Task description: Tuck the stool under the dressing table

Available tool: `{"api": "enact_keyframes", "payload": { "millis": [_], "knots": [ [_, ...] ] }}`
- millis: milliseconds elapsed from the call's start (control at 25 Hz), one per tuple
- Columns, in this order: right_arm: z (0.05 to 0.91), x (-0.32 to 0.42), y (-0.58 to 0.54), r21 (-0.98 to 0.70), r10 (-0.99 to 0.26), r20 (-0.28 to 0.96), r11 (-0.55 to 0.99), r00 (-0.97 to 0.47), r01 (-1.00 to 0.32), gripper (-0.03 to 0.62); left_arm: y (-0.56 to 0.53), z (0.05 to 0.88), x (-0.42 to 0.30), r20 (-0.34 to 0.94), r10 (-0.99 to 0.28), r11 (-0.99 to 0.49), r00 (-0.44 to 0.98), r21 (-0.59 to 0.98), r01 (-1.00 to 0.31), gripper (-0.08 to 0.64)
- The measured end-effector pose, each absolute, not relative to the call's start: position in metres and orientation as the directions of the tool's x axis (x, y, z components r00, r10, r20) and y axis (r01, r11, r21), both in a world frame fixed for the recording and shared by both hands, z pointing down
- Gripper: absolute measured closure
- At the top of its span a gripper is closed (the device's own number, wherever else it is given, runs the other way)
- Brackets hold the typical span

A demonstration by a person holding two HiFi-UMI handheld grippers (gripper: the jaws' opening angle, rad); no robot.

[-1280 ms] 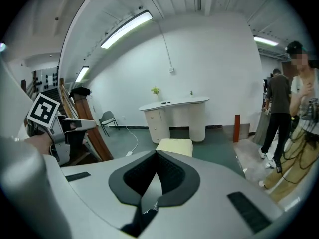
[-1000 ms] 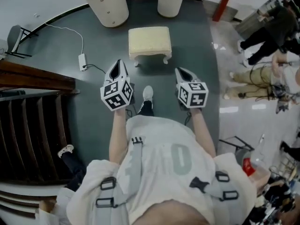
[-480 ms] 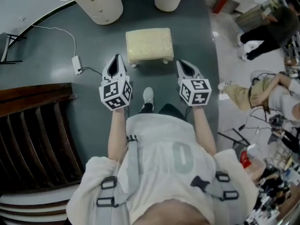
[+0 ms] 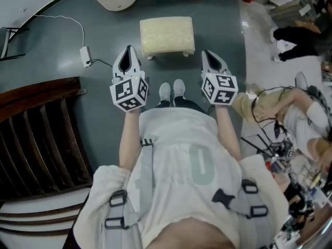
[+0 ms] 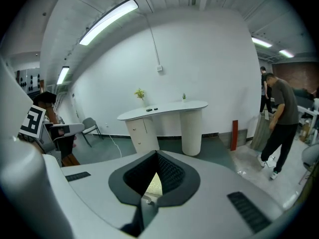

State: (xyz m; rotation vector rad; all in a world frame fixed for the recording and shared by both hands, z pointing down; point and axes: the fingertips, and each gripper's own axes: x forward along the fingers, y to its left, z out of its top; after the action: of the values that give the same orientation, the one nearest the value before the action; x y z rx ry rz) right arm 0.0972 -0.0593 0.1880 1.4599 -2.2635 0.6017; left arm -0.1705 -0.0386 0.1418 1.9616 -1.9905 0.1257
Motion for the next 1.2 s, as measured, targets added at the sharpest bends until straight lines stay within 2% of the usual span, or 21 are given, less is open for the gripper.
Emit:
{"api": "enact_keyframes", "payload": {
  "millis": [280, 600, 640, 720, 760, 800, 880, 1200],
  "knots": [
    [0.180, 0.105, -0.073, -0.109, -0.772, 0.494, 0.401, -0.400, -0.910, 0.589, -0.040, 0.142, -0.178, 0.303, -0.951, 0.123, -0.067, 0.172, -0.977, 0.555],
    [0.177, 0.088, -0.075, -0.189, -0.731, 0.463, 0.471, -0.501, -0.862, 0.584, -0.045, 0.140, -0.185, 0.258, -0.965, 0.093, -0.051, 0.151, -0.984, 0.554],
    [0.178, 0.086, -0.075, -0.207, -0.721, 0.462, 0.478, -0.516, -0.853, 0.547, -0.047, 0.139, -0.183, 0.249, -0.968, 0.071, -0.028, 0.164, -0.984, 0.541],
    [0.180, 0.084, -0.076, -0.237, -0.710, 0.461, 0.479, -0.532, -0.845, 0.371, -0.051, 0.137, -0.178, 0.231, -0.973, 0.020, 0.026, 0.193, -0.981, 0.401],
    [0.181, 0.085, -0.079, -0.242, -0.714, 0.461, 0.470, -0.526, -0.849, 0.312, -0.053, 0.137, -0.177, 0.223, -0.974, 0.002, 0.044, 0.205, -0.979, 0.332],
    [0.183, 0.085, -0.081, -0.239, -0.720, 0.464, 0.460, -0.517, -0.855, 0.281, -0.054, 0.137, -0.176, 0.218, -0.975, -0.006, 0.054, 0.212, -0.977, 0.304],
    [0.187, 0.086, -0.083, -0.233, -0.720, 0.476, 0.450, -0.505, -0.862, 0.258, -0.054, 0.139, -0.178, 0.221, -0.974, -0.007, 0.056, 0.217, -0.976, 0.280],
    [0.195, 0.085, -0.091, -0.254, -0.703, 0.507, 0.431, -0.498, -0.866, 0.256, -0.059, 0.153, -0.192, 0.268, -0.963, 0.024, 0.035, 0.215, -0.976, 0.278]
  ]
}}
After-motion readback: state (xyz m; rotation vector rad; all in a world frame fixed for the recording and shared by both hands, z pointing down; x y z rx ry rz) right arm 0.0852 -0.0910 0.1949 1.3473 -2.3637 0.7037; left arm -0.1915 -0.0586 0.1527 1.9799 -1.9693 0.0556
